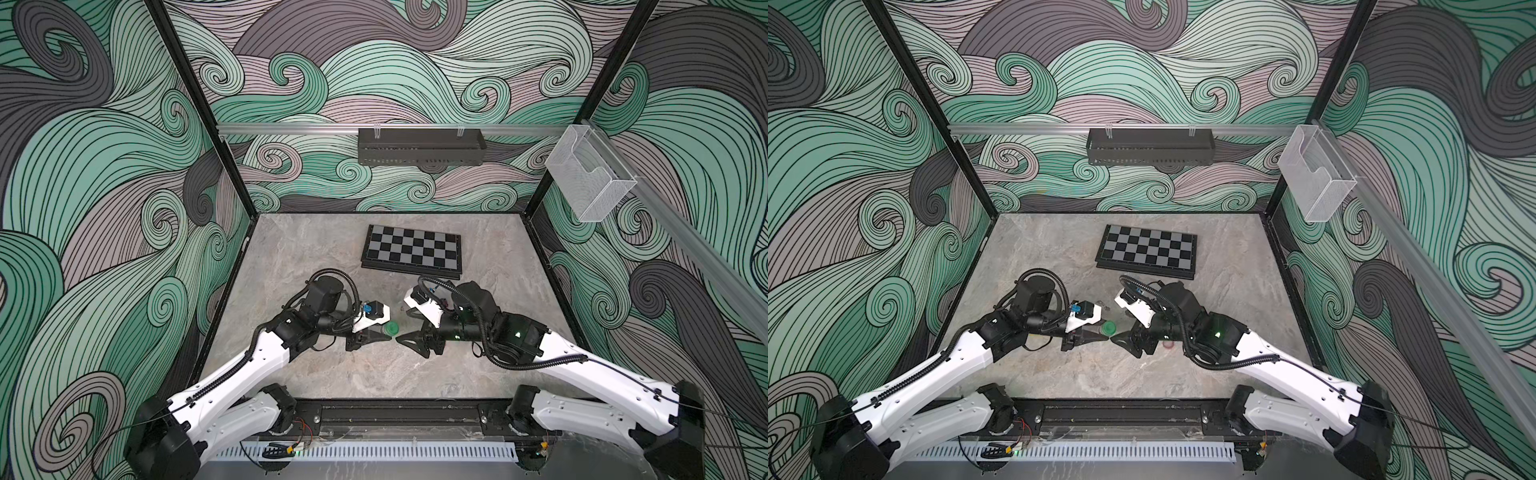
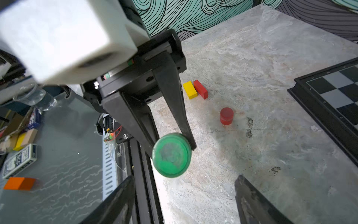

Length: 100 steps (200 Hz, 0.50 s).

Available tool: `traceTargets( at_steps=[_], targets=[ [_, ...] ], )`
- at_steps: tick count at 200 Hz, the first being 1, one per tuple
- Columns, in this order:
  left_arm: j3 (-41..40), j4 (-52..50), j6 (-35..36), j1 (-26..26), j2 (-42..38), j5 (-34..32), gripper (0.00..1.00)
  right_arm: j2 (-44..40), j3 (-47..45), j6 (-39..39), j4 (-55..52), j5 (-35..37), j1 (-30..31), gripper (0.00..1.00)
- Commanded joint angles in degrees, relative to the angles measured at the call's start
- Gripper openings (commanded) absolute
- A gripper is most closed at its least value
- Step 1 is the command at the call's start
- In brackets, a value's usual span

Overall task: Close the paint jar lid
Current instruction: Screw the lid onto the paint jar.

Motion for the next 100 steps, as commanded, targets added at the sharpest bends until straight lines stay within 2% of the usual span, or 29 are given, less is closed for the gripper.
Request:
traceTargets(
  at_steps=[1, 100],
  targets=[
    [2.22, -0.02, 1.33, -0.2, -0.08, 2.62, 0.05, 1.22, 1.07, -8.85, 2.52, -3.34, -0.7, 0.75],
    [2.29, -0.19, 1.5, -0.2, -0.17, 1.91, 0.05, 7.21, 4.96, -7.96, 2.72, -8.81, -0.65, 0.62]
  ],
)
